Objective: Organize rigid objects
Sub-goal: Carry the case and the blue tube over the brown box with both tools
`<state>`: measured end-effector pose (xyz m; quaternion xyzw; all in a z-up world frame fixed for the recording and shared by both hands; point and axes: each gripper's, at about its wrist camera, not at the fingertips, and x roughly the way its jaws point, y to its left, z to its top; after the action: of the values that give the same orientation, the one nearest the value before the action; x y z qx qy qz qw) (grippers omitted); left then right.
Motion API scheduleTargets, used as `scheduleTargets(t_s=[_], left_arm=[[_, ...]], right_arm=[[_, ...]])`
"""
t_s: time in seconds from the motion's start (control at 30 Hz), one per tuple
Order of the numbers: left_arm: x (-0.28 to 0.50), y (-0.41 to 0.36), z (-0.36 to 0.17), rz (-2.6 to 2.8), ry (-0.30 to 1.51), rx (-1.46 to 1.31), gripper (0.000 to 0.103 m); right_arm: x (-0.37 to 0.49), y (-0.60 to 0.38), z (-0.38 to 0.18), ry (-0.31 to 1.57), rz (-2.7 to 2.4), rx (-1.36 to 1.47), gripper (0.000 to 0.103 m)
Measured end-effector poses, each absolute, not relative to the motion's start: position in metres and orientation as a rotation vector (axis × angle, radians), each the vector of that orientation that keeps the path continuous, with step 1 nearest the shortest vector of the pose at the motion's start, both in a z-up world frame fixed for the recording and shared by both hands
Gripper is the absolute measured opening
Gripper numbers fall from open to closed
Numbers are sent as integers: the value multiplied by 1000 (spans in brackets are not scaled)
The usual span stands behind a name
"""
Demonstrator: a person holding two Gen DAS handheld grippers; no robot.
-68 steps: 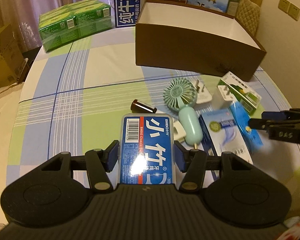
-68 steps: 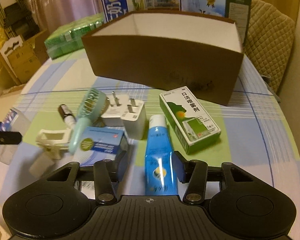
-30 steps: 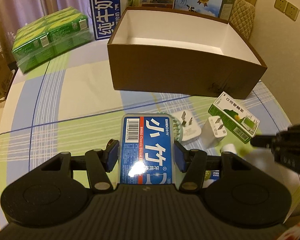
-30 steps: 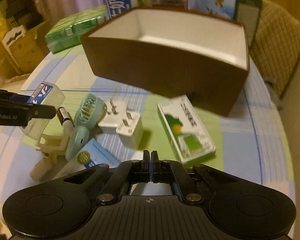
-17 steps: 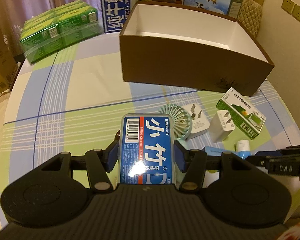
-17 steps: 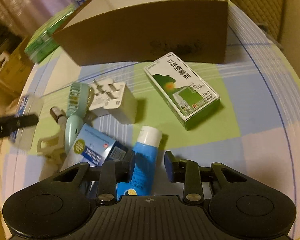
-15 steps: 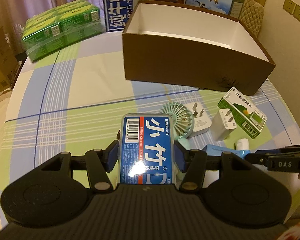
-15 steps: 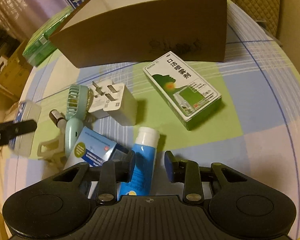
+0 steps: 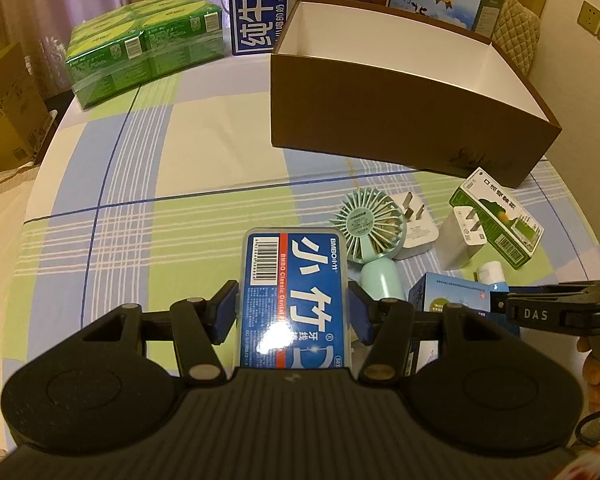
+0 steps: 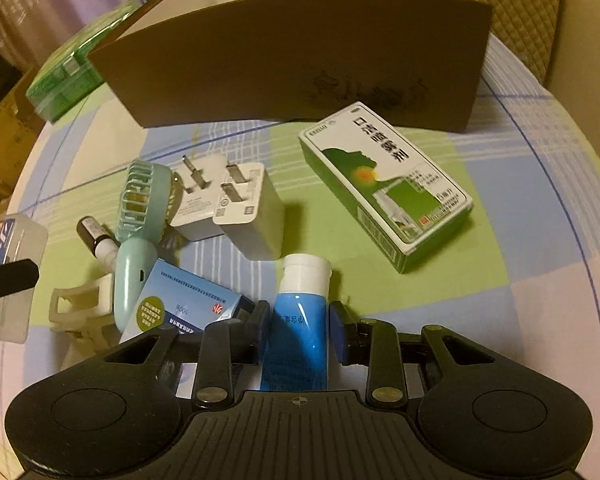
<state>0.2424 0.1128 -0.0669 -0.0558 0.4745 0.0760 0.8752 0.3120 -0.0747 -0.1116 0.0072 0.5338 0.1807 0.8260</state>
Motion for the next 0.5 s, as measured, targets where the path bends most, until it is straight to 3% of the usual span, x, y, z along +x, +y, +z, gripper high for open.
scheduleTargets(t_s=[0.5], left_arm=[[256, 108, -56, 130, 947, -102, 53]], right_arm=[[304, -101, -63, 988, 438, 58, 26]])
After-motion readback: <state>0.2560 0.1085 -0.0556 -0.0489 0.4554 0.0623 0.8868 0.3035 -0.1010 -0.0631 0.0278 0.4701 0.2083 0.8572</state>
